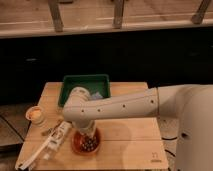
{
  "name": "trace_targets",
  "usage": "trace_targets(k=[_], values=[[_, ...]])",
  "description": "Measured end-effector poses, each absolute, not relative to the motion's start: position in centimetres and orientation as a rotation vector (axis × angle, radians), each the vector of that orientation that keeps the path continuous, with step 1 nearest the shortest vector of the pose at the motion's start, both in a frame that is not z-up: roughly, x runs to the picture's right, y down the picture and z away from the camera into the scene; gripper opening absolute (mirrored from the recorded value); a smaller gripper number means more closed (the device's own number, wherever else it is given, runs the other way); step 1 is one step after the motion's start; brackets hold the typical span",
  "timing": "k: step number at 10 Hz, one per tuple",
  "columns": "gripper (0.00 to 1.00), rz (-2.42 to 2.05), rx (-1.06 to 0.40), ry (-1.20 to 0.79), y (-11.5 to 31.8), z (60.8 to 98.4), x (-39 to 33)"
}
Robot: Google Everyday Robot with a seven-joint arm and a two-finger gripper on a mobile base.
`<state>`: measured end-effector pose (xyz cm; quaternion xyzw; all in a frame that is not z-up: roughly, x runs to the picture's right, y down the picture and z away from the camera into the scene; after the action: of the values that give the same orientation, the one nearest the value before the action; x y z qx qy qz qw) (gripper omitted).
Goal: Place grapes in red bowl
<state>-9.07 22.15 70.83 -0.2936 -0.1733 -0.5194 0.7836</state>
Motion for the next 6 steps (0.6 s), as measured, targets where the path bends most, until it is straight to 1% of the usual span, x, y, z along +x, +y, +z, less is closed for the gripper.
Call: trace_targets(k=[2, 6], values=[[0.20, -1.130, -0.628, -0.380, 21.90, 70.88, -9.18], [0.20, -1.146, -0.621, -0.389, 21.67, 70.90, -9.48]])
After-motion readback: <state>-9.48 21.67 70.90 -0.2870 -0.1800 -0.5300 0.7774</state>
